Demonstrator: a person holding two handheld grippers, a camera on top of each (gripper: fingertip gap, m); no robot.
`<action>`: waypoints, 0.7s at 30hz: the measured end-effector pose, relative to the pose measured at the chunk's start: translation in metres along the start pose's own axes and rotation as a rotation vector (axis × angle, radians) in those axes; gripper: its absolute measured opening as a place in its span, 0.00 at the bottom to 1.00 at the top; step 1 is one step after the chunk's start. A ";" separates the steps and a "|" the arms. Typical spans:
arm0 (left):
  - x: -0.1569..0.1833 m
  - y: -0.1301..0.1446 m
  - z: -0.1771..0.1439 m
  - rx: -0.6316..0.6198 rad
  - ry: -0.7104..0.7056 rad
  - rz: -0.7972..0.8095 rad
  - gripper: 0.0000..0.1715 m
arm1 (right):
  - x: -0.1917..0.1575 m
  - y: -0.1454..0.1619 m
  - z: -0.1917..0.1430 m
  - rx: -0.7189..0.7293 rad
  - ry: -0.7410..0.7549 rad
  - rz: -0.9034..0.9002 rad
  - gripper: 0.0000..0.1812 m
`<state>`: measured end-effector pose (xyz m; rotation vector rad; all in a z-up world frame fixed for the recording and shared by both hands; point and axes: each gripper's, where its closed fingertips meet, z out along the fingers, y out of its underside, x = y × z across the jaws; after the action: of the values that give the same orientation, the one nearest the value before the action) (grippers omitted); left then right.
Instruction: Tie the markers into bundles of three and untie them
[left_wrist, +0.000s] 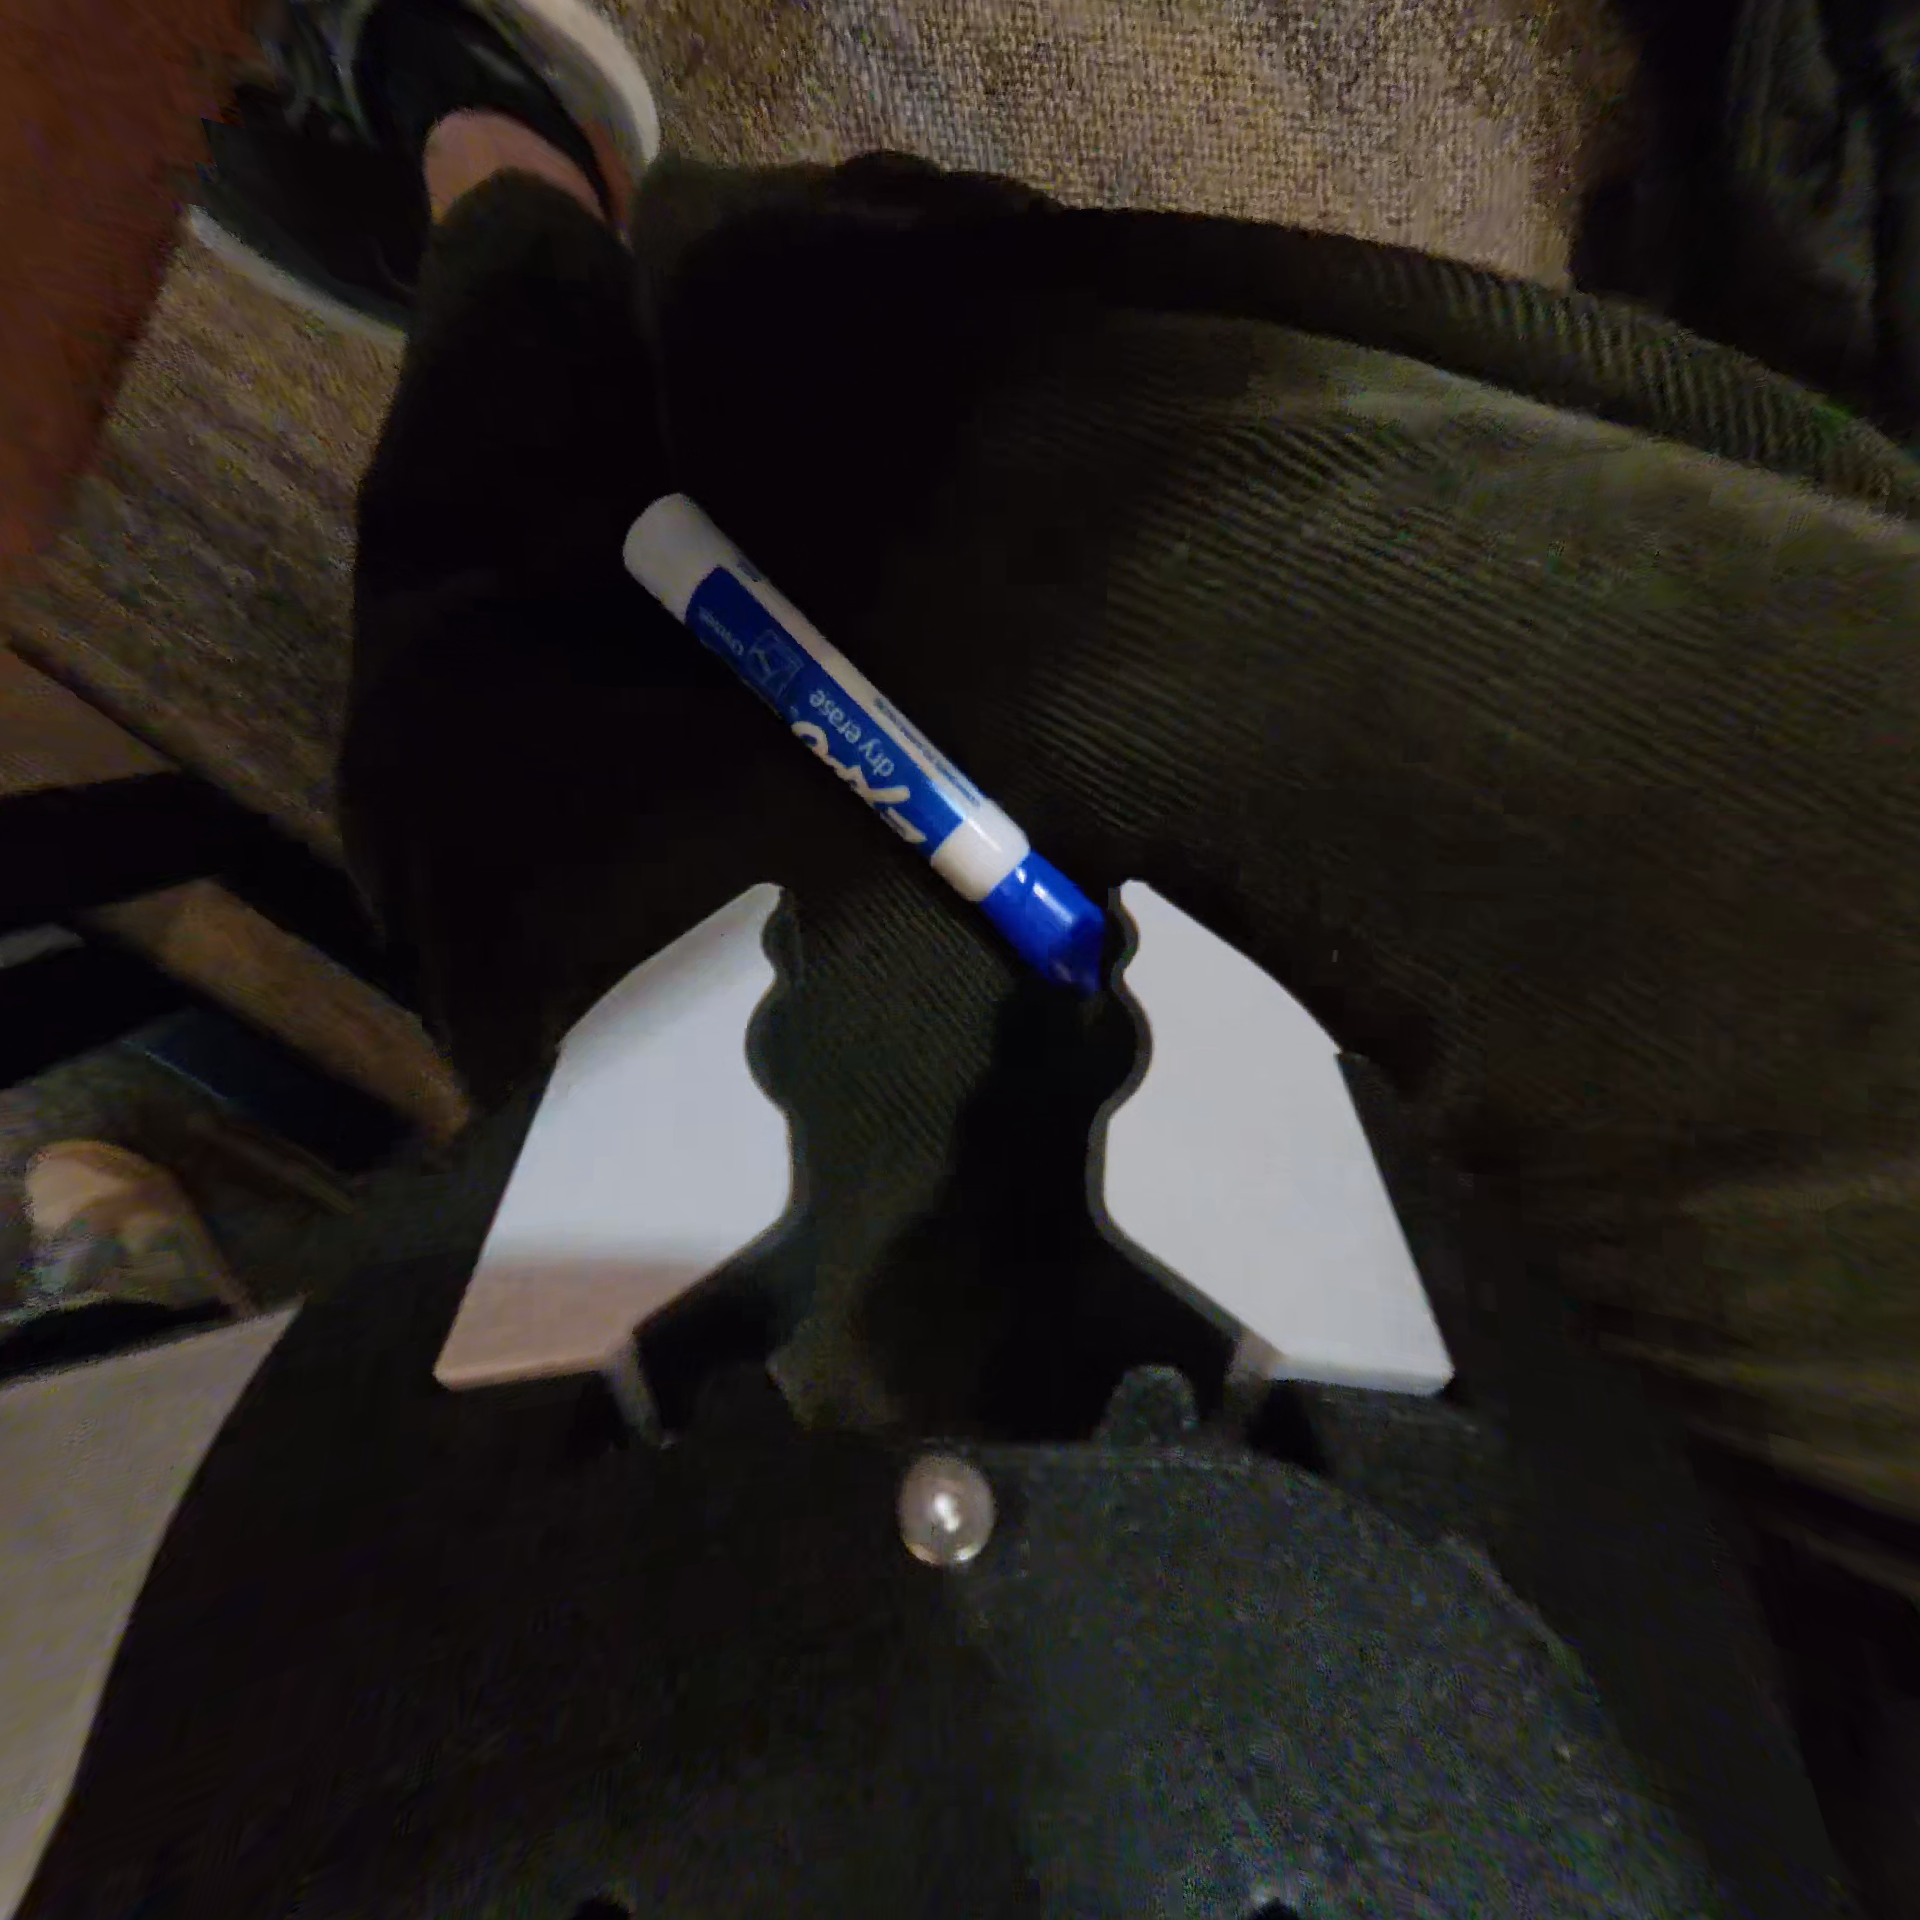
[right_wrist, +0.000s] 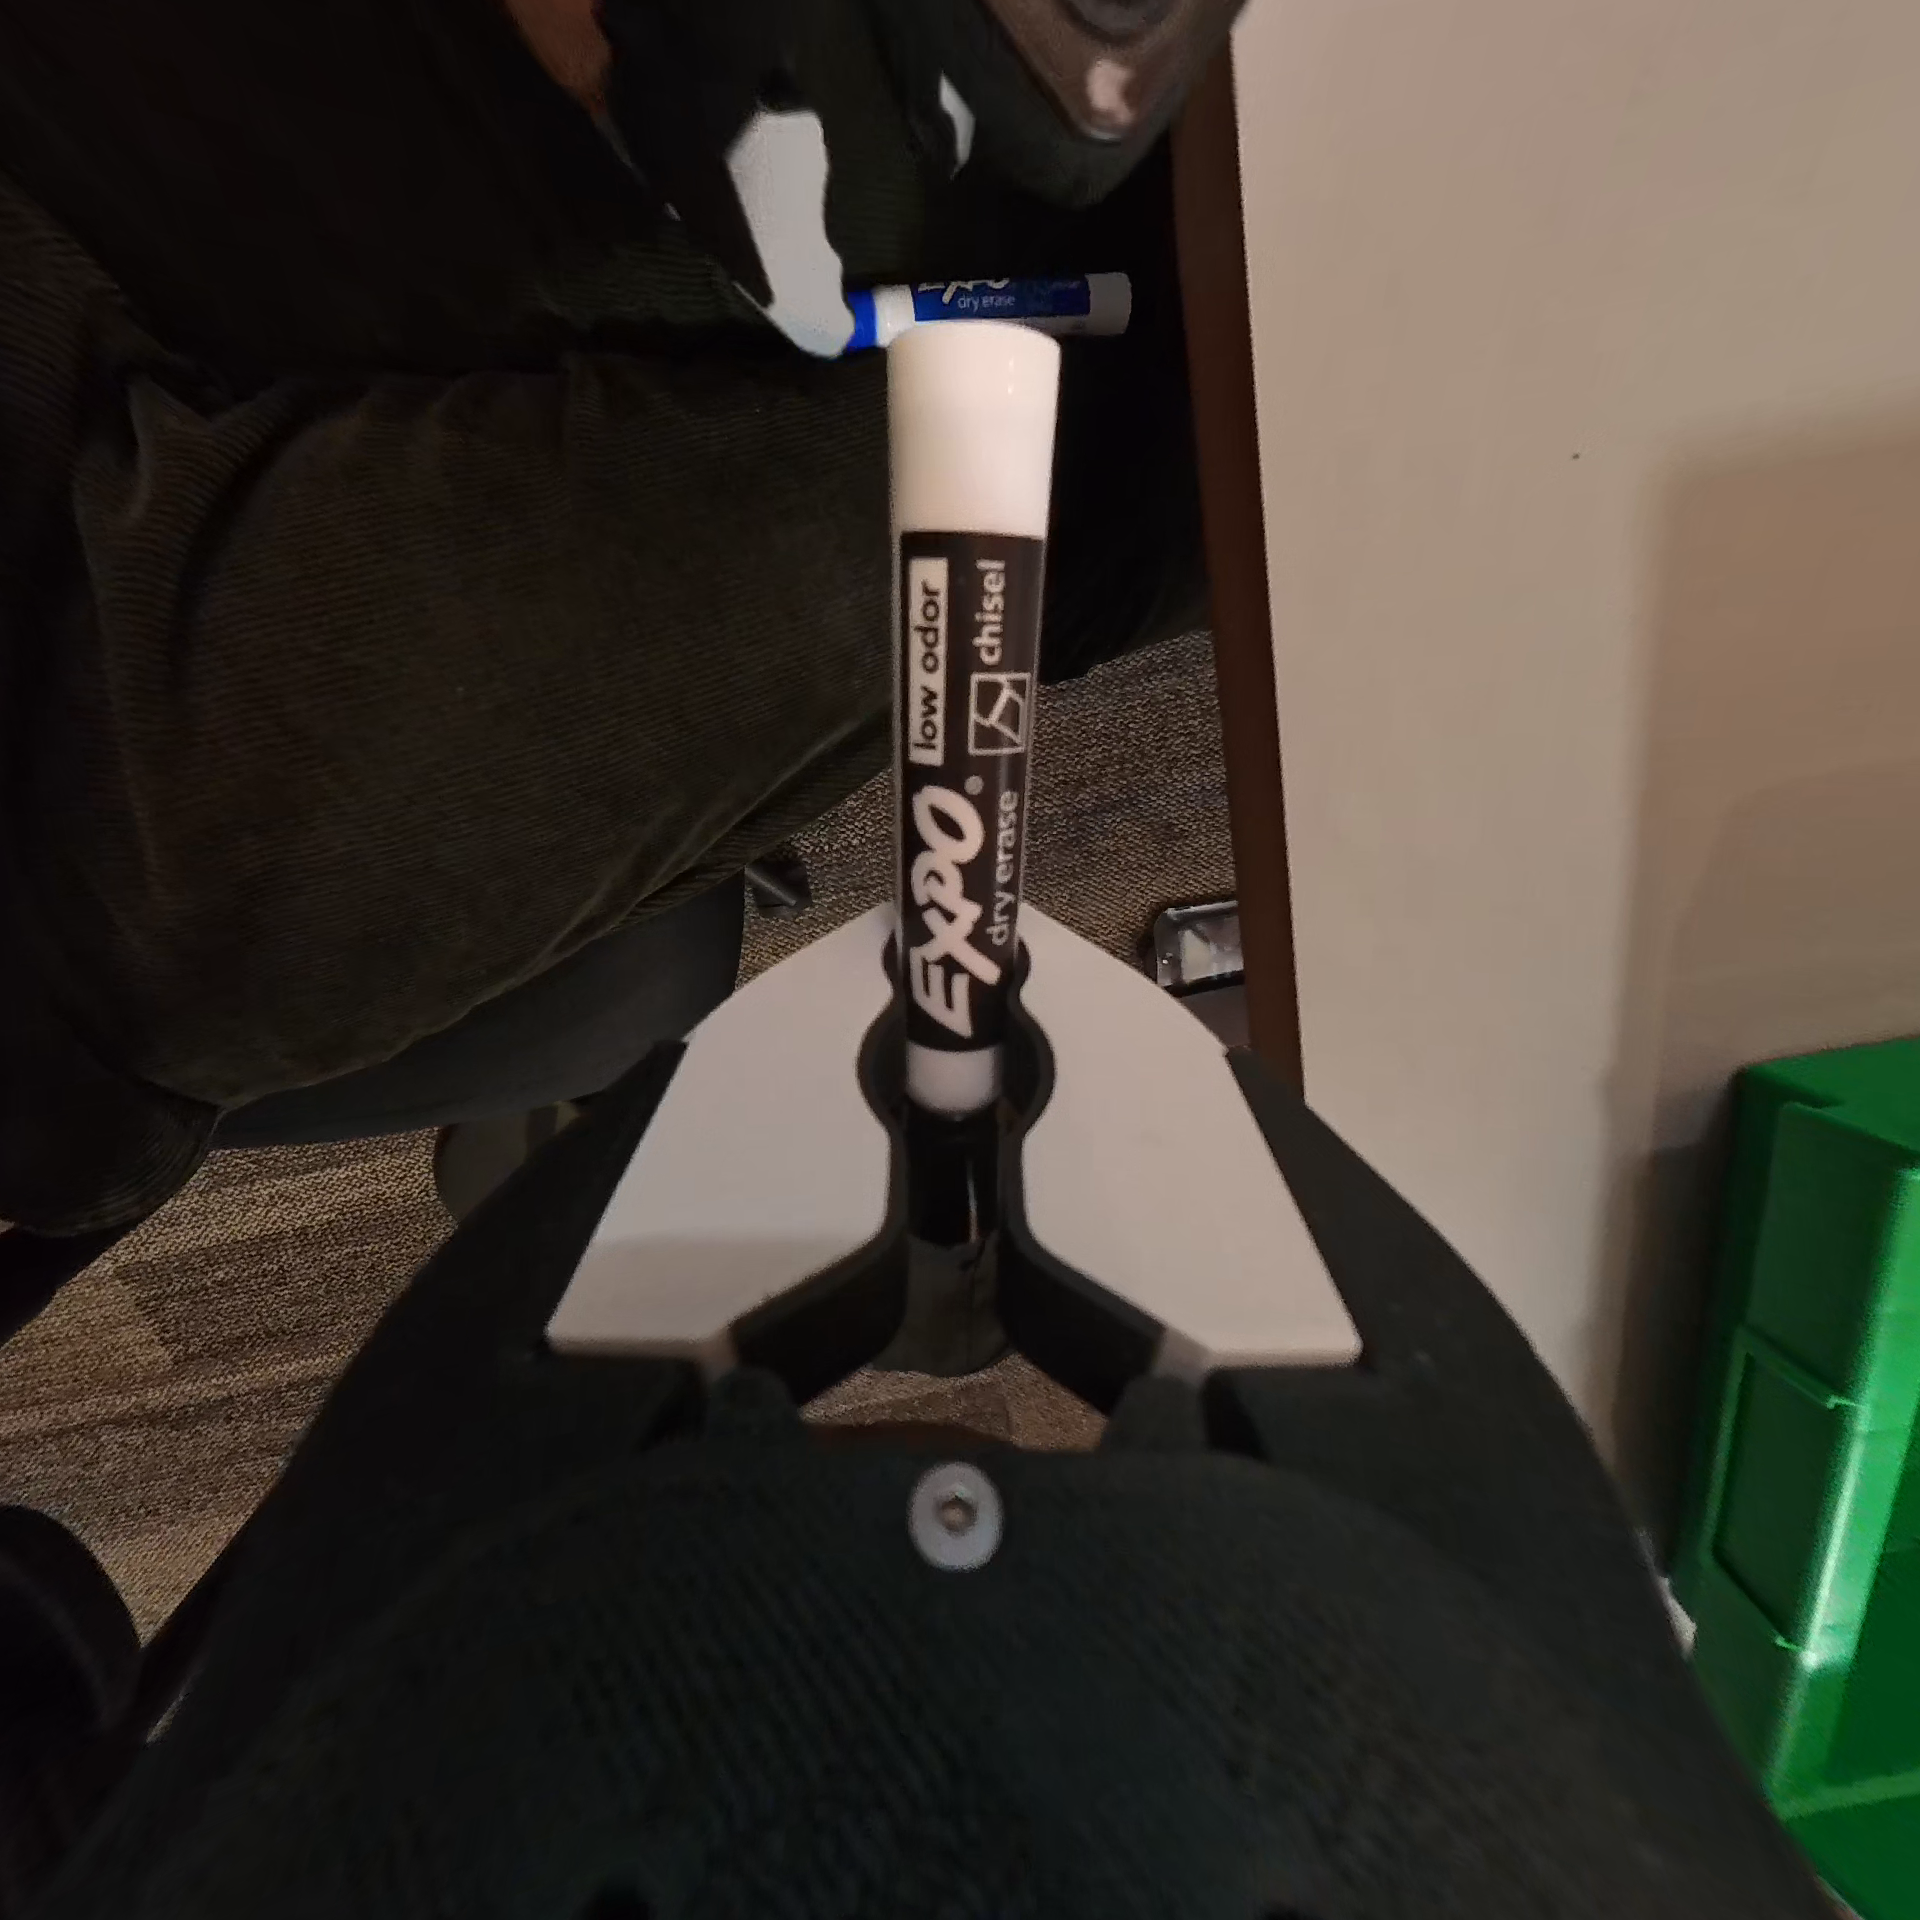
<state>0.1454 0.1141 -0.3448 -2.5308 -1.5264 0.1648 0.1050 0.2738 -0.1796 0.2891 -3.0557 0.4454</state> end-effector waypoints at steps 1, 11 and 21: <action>0.002 -0.005 0.004 0.019 0.022 -0.034 0.36 | 0.000 0.000 0.000 -0.002 0.003 -0.002 0.08; 0.006 -0.005 0.016 0.065 -0.012 -0.115 0.23 | 0.003 0.002 -0.007 0.004 0.028 -0.001 0.08; 0.006 0.005 0.022 0.033 -0.089 -0.269 0.24 | 0.004 0.002 -0.009 0.004 0.038 -0.007 0.08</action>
<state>0.1481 0.1192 -0.3676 -2.2914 -1.8619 0.2641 0.1008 0.2773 -0.1713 0.2877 -3.0158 0.4516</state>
